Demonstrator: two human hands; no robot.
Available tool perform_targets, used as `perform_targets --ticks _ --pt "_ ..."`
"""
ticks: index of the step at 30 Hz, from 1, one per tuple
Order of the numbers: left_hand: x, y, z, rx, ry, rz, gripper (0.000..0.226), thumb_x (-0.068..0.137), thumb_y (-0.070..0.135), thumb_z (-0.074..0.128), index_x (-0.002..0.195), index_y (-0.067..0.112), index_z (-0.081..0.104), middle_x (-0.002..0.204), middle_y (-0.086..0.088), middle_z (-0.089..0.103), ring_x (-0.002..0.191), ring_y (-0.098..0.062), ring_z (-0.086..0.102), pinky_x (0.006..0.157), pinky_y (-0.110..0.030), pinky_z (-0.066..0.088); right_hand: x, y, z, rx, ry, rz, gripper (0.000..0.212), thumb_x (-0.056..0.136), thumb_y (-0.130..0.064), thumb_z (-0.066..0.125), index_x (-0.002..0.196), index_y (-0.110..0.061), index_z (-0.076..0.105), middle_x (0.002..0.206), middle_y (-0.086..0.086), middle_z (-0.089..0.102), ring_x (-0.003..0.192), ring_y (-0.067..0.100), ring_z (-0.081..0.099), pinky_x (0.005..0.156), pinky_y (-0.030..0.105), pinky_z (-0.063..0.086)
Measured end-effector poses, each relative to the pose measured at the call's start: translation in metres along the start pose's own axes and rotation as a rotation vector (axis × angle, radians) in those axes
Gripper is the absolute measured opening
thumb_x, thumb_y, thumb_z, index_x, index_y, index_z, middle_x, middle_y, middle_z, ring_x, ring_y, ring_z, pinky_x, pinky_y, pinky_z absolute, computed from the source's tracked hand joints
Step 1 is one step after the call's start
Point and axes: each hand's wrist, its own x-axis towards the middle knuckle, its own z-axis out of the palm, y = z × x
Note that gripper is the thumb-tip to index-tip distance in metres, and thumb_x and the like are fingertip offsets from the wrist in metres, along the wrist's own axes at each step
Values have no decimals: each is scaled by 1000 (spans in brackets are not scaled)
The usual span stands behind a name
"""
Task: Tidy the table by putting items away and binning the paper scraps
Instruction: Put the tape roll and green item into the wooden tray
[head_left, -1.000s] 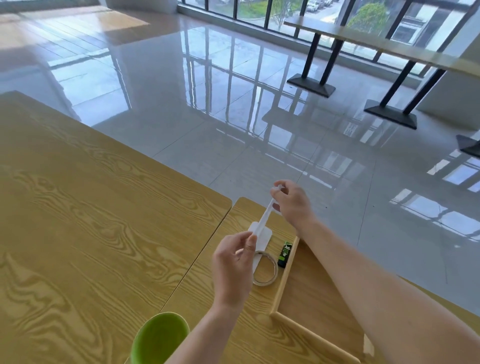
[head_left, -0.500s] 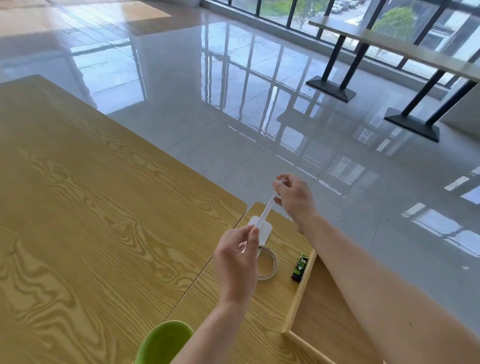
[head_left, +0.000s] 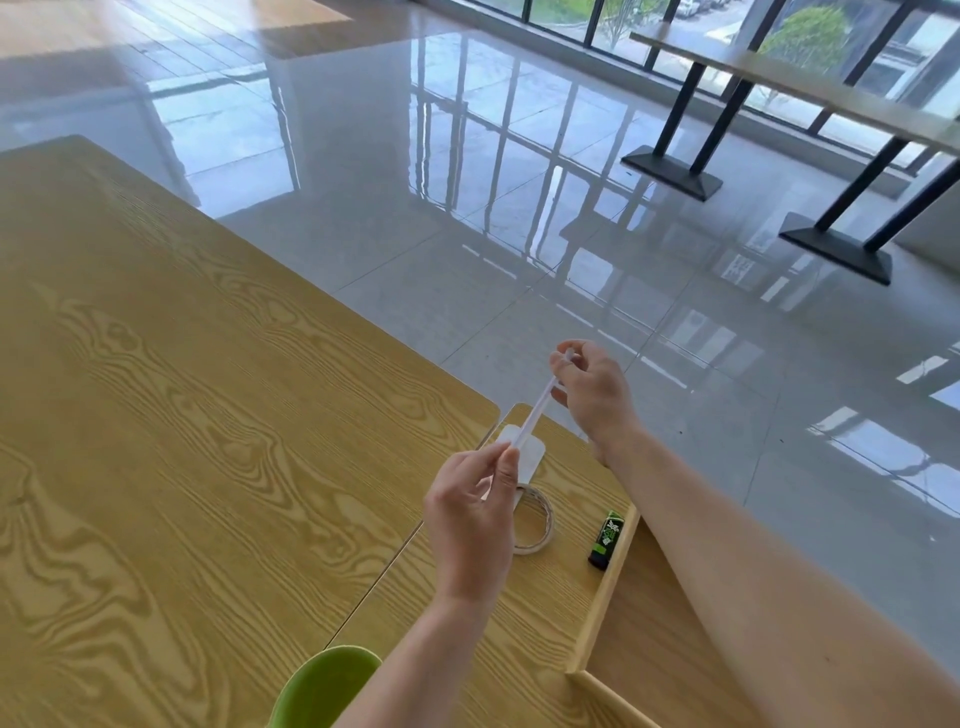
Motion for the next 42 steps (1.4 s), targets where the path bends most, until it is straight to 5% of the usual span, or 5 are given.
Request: perform_targets --ticks 17,27,31,36,42 --pt "-34 -12 -21 117 90 -109 14 86 19 70 92 30 64 80 6 66 78 -8 63 66 -20 52 -24 24 -44 10 33 94 45 95 -37 60 133 -12 55 110 -3 63 98 16 65 88 37 58" --pt "-56 -56 11 845 -685 262 28 92 22 58 119 21 61 110 4 56 103 -13 51 84 -26 48 -70 99 -76 -912 -272 -22 47 83 -35 76 122 -13 63 118 3 65 110 20 60 93 33 51" --pt "-40 -60 31 1078 -771 339 13 88 8 53 93 14 64 92 -3 59 90 -20 54 72 -32 52 -74 111 -73 -1174 -401 -109 37 79 -45 76 92 -18 55 97 1 54 96 21 50 81 31 47" --pt "-34 -82 45 1286 -899 351 8 89 7 57 93 12 61 92 -6 59 115 -26 50 97 -36 45 -71 127 -67 -1365 -442 -185 50 77 -51 76 105 -12 62 102 6 57 97 24 46 84 35 47" --pt "-30 -92 47 1307 -902 321 19 84 -4 53 86 14 60 85 -3 57 98 -24 54 82 -31 43 -66 137 -62 -1387 -440 -186 53 75 -50 78 108 -12 63 103 7 59 98 25 47 85 36 45"
